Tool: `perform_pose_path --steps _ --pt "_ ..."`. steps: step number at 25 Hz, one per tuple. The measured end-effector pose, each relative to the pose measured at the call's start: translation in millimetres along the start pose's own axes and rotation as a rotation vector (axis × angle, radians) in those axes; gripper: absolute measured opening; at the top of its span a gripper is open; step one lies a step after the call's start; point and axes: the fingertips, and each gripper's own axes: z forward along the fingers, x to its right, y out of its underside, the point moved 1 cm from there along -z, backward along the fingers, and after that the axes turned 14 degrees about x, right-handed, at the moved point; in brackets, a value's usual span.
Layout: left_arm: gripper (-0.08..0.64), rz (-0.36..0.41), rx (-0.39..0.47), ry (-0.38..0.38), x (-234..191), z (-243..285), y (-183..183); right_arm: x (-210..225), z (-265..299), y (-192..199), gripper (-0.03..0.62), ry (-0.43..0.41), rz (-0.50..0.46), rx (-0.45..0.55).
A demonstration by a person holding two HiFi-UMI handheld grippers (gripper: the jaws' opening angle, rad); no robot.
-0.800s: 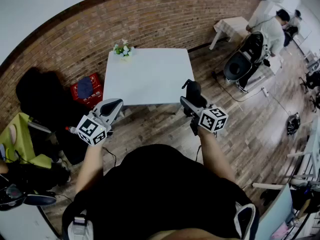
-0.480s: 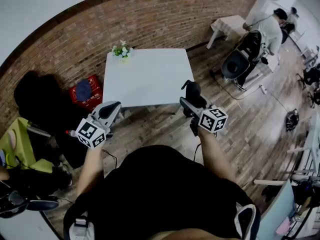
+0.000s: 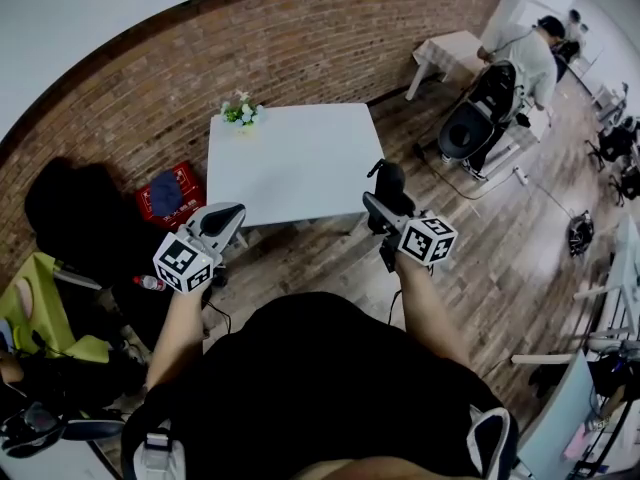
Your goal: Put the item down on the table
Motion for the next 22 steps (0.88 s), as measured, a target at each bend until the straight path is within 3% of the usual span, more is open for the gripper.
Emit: perform_pose_path --steps 5,22 --pt "0.011 0.027 -0.01 0.031 -17 -1 -4 -5 13 4 0.351 0.017 0.016 0.017" --pt "0.011 -0.024 -0.055 0.039 -51 -32 12 -30 43 27 0.351 0.039 0.054 0.0"
